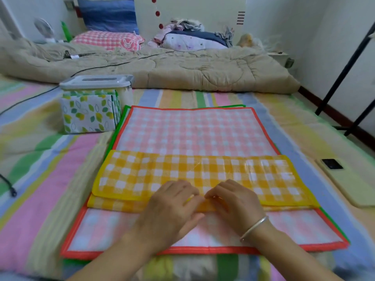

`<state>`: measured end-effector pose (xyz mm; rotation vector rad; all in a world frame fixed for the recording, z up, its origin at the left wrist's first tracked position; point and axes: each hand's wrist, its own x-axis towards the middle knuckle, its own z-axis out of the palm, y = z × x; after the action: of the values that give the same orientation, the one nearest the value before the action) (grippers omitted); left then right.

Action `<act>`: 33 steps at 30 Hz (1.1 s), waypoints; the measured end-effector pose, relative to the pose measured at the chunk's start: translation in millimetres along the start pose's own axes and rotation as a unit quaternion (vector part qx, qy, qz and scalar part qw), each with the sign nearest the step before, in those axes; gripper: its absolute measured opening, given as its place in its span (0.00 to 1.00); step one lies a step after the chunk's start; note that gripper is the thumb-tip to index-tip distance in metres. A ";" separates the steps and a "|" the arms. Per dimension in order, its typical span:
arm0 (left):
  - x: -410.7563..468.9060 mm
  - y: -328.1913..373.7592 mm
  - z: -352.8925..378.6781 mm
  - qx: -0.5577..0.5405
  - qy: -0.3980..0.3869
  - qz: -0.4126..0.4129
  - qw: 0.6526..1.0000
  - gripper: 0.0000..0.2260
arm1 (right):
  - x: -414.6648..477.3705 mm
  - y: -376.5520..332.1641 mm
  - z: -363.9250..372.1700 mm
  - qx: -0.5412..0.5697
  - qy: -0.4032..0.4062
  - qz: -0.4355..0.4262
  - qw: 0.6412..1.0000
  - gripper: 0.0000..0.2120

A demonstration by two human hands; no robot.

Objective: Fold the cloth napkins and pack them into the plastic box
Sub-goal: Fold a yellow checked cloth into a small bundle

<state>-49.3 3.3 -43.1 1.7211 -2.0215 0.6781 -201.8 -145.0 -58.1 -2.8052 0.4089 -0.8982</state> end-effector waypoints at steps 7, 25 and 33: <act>-27.3 -21.2 11.5 -0.059 -0.099 -0.074 0.991 0.16 | -18.3 -2.0 -7.5 0.011 -0.022 -0.015 1.000 0.06; 37.7 -43.7 41.4 -0.058 -0.283 -0.193 0.938 0.28 | -32.1 -4.8 -14.9 -0.002 -0.052 -0.054 0.997 0.06; 22.3 -51.6 62.2 -0.059 -0.333 -0.166 0.926 0.38 | -32.0 -2.3 -12.5 0.018 -0.089 -0.069 0.993 0.07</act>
<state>-1.4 -57.9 -74.5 2.3543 -2.0099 -0.1755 -233.7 -133.9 -64.9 -2.8779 0.1731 -0.6629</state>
